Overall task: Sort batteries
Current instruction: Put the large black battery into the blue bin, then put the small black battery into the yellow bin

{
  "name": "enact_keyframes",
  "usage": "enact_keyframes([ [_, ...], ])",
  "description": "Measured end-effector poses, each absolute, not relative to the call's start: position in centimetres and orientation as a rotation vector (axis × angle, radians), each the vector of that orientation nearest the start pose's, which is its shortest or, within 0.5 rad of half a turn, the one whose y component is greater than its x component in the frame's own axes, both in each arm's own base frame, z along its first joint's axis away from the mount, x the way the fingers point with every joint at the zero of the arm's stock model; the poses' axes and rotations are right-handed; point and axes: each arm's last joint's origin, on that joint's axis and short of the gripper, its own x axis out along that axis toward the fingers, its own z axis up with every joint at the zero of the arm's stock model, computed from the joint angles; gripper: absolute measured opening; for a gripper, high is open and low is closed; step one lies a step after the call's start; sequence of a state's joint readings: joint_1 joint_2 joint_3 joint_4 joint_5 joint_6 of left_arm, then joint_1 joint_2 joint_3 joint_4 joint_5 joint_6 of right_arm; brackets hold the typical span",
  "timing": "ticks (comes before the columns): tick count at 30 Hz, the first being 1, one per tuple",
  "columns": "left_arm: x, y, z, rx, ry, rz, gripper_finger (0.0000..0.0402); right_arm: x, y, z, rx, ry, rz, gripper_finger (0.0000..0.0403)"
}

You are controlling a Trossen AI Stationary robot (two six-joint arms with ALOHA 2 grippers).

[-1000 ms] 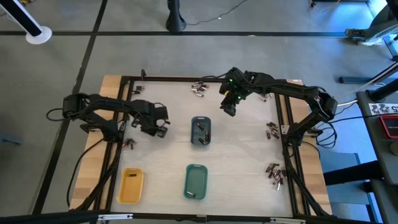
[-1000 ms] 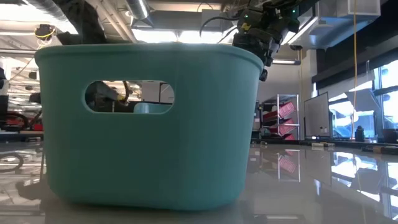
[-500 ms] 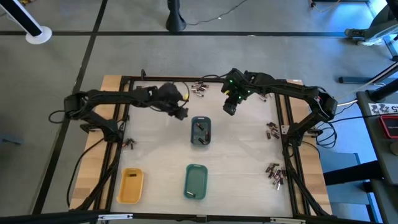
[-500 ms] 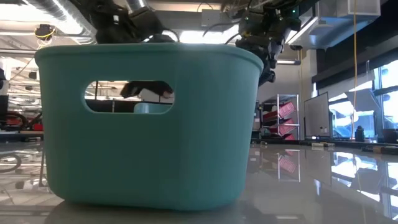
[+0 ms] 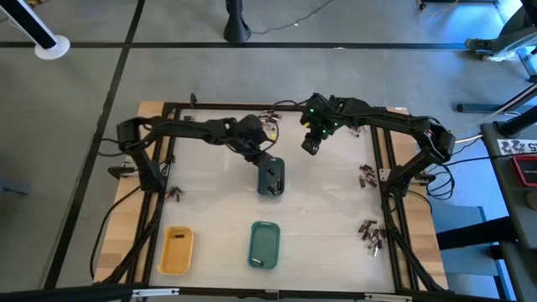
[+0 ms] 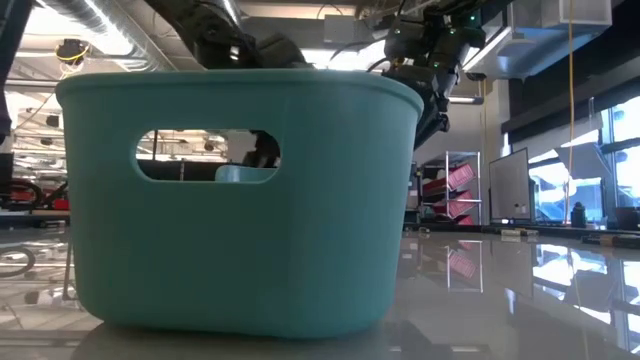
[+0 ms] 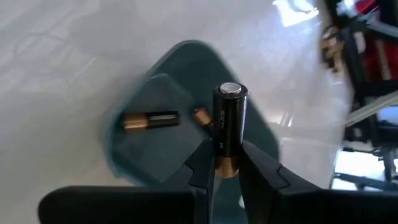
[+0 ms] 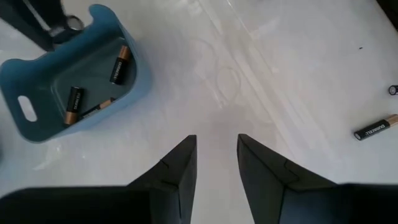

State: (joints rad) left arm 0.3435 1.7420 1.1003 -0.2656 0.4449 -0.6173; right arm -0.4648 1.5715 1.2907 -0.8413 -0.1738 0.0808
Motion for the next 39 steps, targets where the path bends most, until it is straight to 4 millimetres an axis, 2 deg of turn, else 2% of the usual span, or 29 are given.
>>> enact_keyframes([
  [3,34.3,10.8,18.8,-0.894,0.901,0.142,0.0057,28.3,-13.6,27.1,0.430,1.060,-0.306,0.0117],
  [11,34.7,10.8,19.4,-0.827,0.896,0.091,0.0108,28.3,-13.7,27.1,0.424,1.056,-0.303,0.0117],
  [18,34.4,11.2,19.6,-0.801,0.898,0.084,0.0146,28.4,-13.7,27.1,0.417,1.052,-0.301,0.0117],
  [24,32.5,11.6,21.5,-0.771,0.921,0.090,0.0146,28.4,-13.7,27.1,0.414,1.052,-0.298,0.0117],
  [29,30.4,11.2,22.7,-0.707,1.016,0.184,0.0137,28.6,-13.8,27.2,0.397,1.027,-0.293,0.0117],
  [33,29.7,11.2,22.6,-0.658,1.084,0.263,0.0136,28.8,-13.9,27.4,0.376,0.995,-0.288,0.0117],
  [39,29.4,11.2,22.4,-0.657,1.112,0.274,0.0136,28.5,-14.3,27.3,0.368,1.016,-0.339,0.0117],
])
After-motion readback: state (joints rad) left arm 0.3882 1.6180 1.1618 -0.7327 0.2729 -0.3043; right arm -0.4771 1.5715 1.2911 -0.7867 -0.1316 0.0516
